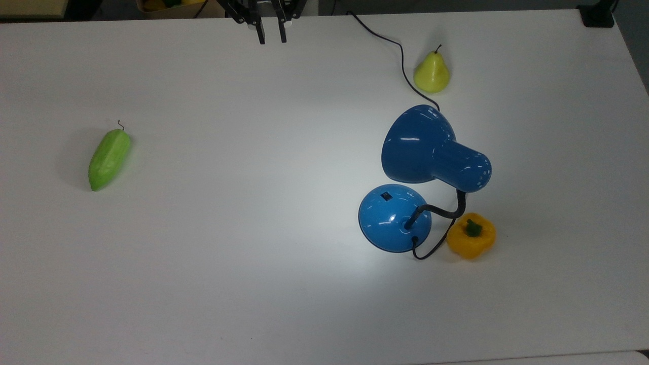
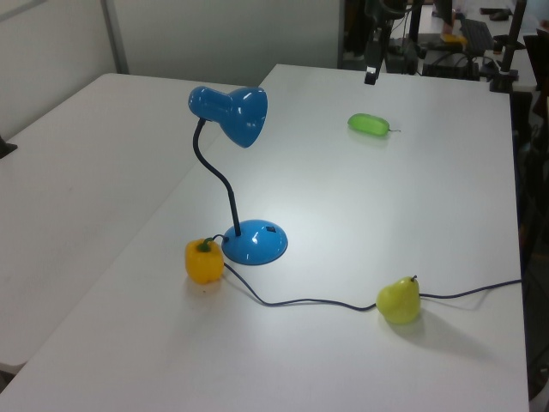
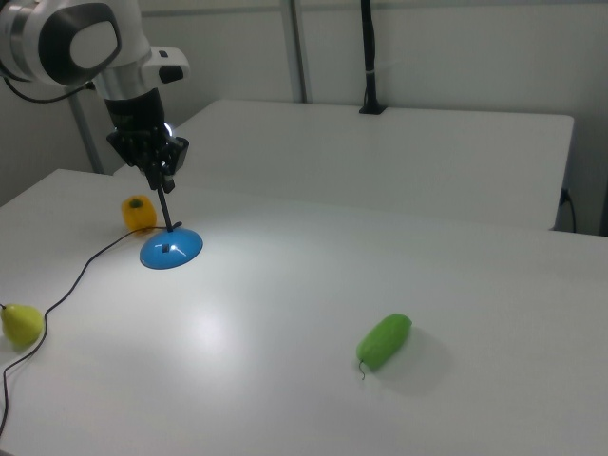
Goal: Turn off lamp
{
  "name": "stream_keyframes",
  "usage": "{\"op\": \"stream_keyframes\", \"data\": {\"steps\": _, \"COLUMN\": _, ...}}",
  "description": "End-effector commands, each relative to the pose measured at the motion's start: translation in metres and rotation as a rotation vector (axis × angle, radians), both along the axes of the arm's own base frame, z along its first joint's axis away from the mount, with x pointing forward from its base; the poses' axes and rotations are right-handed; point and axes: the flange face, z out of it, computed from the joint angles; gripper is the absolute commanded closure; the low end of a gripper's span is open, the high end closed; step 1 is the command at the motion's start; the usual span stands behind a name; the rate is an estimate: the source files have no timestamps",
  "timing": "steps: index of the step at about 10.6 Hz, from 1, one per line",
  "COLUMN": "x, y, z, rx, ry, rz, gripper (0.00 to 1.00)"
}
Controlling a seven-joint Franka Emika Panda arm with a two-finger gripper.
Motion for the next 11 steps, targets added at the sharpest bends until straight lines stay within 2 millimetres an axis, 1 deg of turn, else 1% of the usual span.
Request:
{"op": "stream_keyframes", "data": {"steps": 1, "x": -0.002, "y": 0.005, "z": -0.002, "rx": 0.018, "ry": -0.03, "rz": -0.002, "gripper": 1.0}}
{"op": "stream_keyframes", "data": {"steps": 4, "x": -0.002, "y": 0.013, "z": -0.011, "rx": 0.018, "ry": -0.019, "rz": 0.012, "gripper": 1.0}}
{"op": "stream_keyframes", "data": {"steps": 6, "x": -0.001, "y": 0.015, "z": -0.021, "rx": 0.017, "ry": -0.003, "rz": 0.028, "gripper": 1.0}}
{"op": "stream_keyframes", "data": {"steps": 7, "x": 0.002, "y": 0.022, "z": -0.033, "rx": 0.016, "ry": 0.018, "rz": 0.041, "gripper": 1.0}}
{"op": "stream_keyframes", "data": {"steps": 8, "x": 0.007, "y": 0.035, "z": -0.05, "rx": 0.016, "ry": 0.011, "rz": 0.057, "gripper": 1.0}}
{"op": "stream_keyframes", "data": {"steps": 9, "x": 0.007, "y": 0.046, "z": -0.064, "rx": 0.017, "ry": 0.0, "rz": 0.075, "gripper": 1.0}}
{"op": "stream_keyframes", "data": {"steps": 10, "x": 0.007, "y": 0.053, "z": -0.071, "rx": 0.015, "ry": -0.006, "rz": 0.087, "gripper": 1.0}}
{"op": "stream_keyframes", "data": {"steps": 11, "x": 0.009, "y": 0.072, "z": -0.086, "rx": 0.015, "ry": -0.01, "rz": 0.115, "gripper": 1.0}}
